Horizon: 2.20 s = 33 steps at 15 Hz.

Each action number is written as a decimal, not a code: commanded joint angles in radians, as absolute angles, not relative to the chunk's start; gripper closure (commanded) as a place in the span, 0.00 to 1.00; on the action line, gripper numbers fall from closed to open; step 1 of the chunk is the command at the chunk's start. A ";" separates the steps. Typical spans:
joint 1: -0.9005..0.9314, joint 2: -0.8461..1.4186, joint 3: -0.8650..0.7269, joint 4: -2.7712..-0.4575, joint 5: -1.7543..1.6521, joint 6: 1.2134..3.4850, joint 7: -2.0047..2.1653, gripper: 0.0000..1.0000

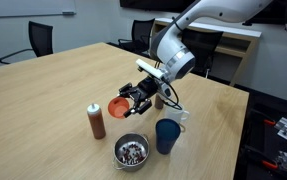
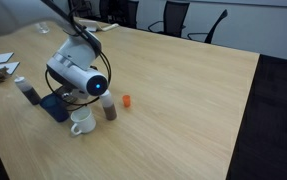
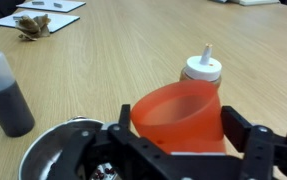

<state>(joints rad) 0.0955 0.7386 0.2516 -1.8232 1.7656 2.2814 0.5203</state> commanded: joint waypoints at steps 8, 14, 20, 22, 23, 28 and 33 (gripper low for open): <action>0.138 0.751 0.199 -1.847 1.777 2.180 0.647 0.36; 0.177 0.774 0.180 -1.838 1.759 2.194 0.724 0.36; 0.187 0.783 0.170 -1.827 1.759 2.194 0.724 0.36; 0.188 0.786 0.169 -1.825 1.754 2.190 0.726 0.35; 0.187 0.788 0.169 -1.823 1.751 2.184 0.728 0.19; 0.182 0.799 0.168 -1.815 1.745 2.166 0.738 0.00; 0.180 0.803 0.166 -1.811 1.742 2.159 0.760 0.00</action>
